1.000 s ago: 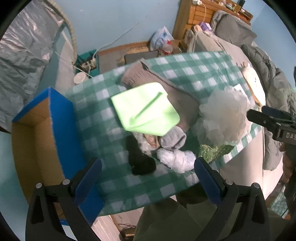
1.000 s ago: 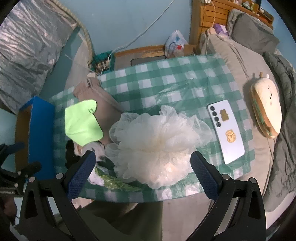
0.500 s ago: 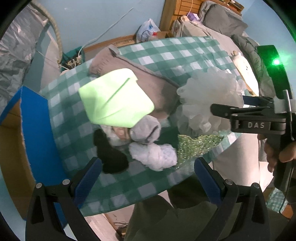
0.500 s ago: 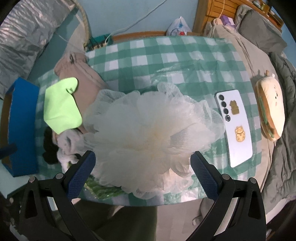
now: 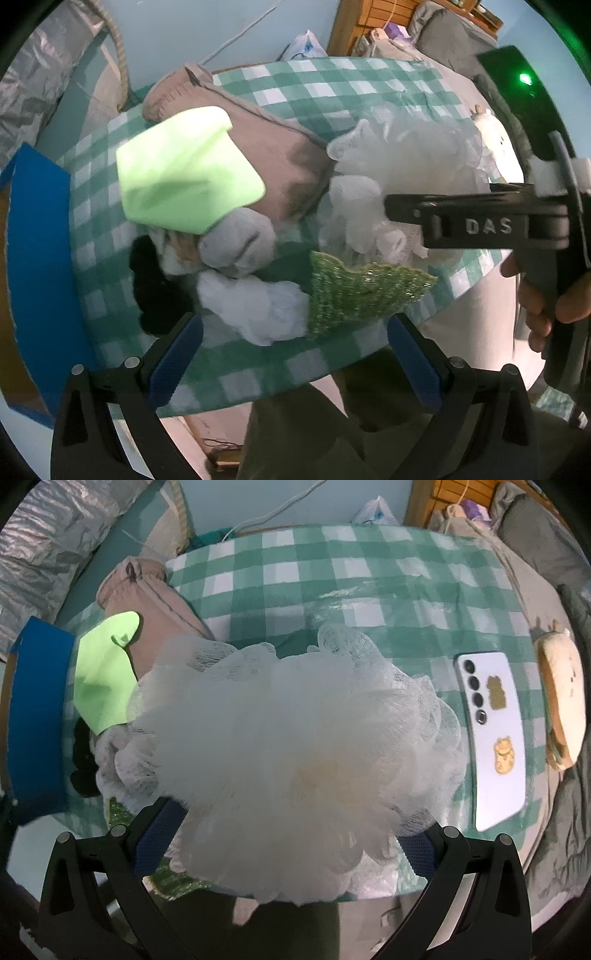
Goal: Organize soft objects
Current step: 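Lower the right tool onto the white mesh bath puff while the left tool approaches the white sock, then close the right tool on the bath puff while the left tool grasps the white sock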
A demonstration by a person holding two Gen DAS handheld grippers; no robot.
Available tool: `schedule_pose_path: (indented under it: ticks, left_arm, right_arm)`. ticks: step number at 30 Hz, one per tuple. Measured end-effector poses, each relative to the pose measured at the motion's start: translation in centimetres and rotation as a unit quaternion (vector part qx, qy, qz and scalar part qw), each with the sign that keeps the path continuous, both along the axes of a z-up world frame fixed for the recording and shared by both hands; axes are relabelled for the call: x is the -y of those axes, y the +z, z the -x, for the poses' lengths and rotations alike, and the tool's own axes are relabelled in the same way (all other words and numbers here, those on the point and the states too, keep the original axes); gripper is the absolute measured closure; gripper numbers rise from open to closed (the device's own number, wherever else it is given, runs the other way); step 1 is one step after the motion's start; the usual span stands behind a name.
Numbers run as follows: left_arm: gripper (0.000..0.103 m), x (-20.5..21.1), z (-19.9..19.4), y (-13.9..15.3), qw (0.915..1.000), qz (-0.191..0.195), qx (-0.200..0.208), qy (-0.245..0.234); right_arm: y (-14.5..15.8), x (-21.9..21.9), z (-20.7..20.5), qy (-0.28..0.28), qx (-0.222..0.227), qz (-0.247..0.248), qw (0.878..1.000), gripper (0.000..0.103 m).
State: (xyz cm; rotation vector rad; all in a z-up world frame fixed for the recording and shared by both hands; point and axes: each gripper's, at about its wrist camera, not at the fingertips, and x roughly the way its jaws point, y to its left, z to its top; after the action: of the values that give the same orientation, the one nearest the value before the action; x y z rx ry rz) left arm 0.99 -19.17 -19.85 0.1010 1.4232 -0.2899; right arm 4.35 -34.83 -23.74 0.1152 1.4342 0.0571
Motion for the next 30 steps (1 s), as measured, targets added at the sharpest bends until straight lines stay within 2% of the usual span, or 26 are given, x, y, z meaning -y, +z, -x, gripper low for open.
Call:
schedule_pose_path:
  ticks: [4,12,23,25,30]
  left_arm:
    - [0.002,1.2,0.6,-1.1,0.9998,-0.006,-0.001,0.018]
    - [0.002,2.3,0.7,-2.5,0.9978,0.006,0.001,0.066]
    - [0.002,4.1,0.1,-4.5,0.9967,-0.009,0.001,0.081]
    - [0.006,4.1,0.0,-4.5,0.9963,-0.002,0.004,0.085]
    - [0.032,4.1,-0.4,-4.3,0.9956,0.017,0.003,0.092]
  right_arm:
    - [-0.5,0.3,-0.4,0.009,-0.005,-0.014,1.000,0.002]
    - [-1.6,0.4,-0.6,0.029,-0.010,-0.035,0.999,0.002]
    - [-2.8,-0.6,-0.8,0.049,-0.017,-0.060,0.997,0.002]
    - [-2.9,-0.7,-0.9,0.052,-0.017,-0.066,0.996,0.006]
    - [-2.5,-0.3,-0.9,0.056,-0.006,-0.080,0.995,0.019]
